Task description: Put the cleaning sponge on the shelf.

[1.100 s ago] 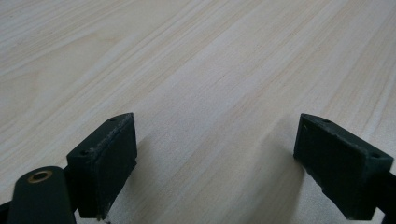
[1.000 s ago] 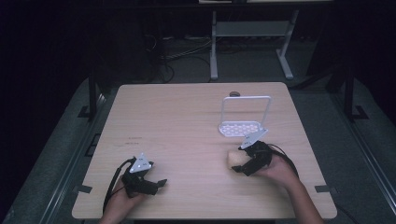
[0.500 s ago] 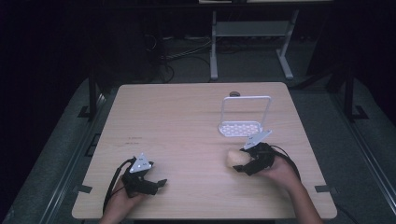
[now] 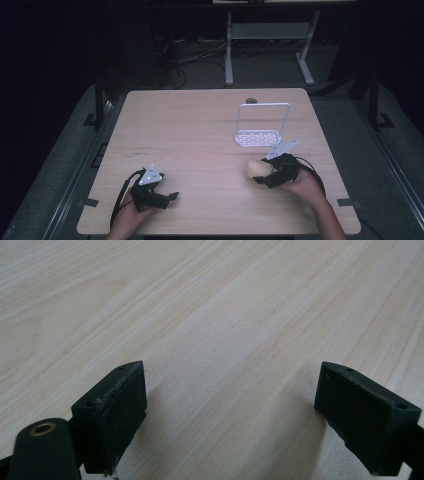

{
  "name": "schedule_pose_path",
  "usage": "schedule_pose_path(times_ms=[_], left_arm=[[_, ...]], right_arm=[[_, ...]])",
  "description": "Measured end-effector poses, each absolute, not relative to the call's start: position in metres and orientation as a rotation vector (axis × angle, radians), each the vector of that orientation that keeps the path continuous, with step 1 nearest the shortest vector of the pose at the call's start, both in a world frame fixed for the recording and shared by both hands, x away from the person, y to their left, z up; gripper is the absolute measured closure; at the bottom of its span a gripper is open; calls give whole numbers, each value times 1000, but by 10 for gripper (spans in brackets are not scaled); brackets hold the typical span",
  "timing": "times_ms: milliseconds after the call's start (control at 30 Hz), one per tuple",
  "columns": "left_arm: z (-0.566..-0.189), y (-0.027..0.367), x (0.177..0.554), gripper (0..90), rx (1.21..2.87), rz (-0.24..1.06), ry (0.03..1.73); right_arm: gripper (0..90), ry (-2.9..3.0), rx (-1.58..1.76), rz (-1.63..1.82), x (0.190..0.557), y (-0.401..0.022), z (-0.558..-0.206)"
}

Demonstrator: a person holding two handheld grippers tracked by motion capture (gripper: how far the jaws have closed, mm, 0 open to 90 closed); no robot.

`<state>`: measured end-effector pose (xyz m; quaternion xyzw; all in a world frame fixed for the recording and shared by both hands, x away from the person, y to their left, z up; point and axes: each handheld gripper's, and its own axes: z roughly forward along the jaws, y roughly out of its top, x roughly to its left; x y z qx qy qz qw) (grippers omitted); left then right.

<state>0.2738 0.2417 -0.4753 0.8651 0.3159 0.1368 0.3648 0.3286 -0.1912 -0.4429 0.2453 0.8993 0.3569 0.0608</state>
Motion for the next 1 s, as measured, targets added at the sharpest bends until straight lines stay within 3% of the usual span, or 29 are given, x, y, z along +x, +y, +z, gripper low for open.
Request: schedule_pose_path(times_ms=[1000], left_arm=[[-475, 242, 274, 127, 2227, 351, 812]], right_arm=[[266, 2569, 860, 1071, 334, -208, -428]])
